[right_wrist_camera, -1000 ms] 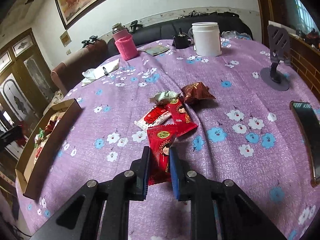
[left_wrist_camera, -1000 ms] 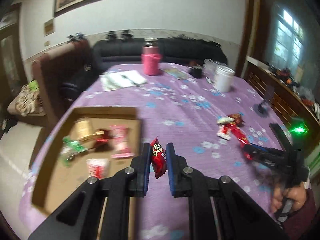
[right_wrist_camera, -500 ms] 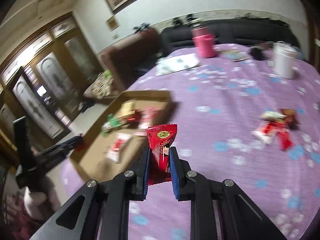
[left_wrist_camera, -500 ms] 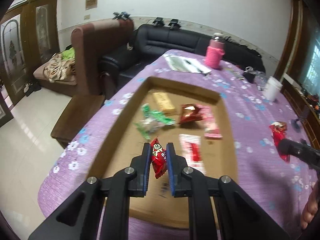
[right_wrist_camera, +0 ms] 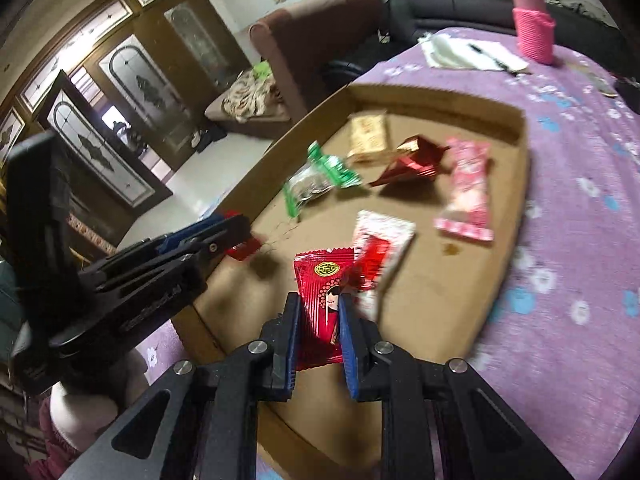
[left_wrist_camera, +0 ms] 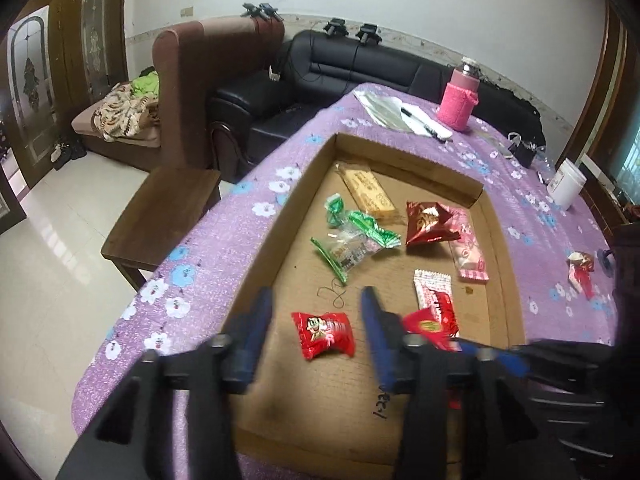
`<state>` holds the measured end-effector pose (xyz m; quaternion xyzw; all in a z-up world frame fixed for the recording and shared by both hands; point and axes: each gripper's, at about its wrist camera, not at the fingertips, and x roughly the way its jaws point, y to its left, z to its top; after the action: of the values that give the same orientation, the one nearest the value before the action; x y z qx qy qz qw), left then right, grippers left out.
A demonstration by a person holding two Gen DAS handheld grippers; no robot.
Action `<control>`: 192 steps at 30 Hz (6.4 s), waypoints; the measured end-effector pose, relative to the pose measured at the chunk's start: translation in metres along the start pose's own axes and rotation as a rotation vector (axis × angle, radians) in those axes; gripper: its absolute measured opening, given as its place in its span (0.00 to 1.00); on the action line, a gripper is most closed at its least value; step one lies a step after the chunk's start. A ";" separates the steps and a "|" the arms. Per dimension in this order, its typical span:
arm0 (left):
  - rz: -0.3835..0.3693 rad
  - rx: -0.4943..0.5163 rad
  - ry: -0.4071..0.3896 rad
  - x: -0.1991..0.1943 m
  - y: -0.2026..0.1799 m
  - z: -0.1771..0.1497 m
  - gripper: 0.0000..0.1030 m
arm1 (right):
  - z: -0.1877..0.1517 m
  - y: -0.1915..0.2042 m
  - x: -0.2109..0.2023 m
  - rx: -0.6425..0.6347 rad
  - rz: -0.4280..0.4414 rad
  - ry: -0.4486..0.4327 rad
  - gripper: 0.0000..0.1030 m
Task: Organize snacks
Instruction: 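Carry both red snacks over the cardboard tray and open both tools to drop them, then move both open tools back toward the remaining snack pile, then grasp a red-white packet with the left tool while the right tool grasps another red face-printed packet, then carry both packets over the cardboard tray and open both tools to release them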
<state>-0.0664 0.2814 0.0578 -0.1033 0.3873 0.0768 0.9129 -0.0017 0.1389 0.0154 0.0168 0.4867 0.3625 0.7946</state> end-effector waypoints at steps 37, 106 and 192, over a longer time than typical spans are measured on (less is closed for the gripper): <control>0.145 0.345 -0.203 -0.113 -0.152 -0.033 0.86 | -0.071 -0.069 -0.144 0.143 -0.126 -0.257 0.21; -0.121 0.415 -0.010 -0.047 -0.215 -0.037 0.86 | -0.026 -0.300 -0.163 0.341 -0.474 -0.241 0.22; -0.091 0.088 -0.056 -0.065 -0.060 -0.031 0.29 | -0.060 -0.070 -0.150 0.117 -0.217 -0.261 0.21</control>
<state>-0.1193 0.2116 0.0910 -0.0782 0.3595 0.0211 0.9296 -0.0490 -0.0212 0.0709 0.0572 0.3986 0.2407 0.8831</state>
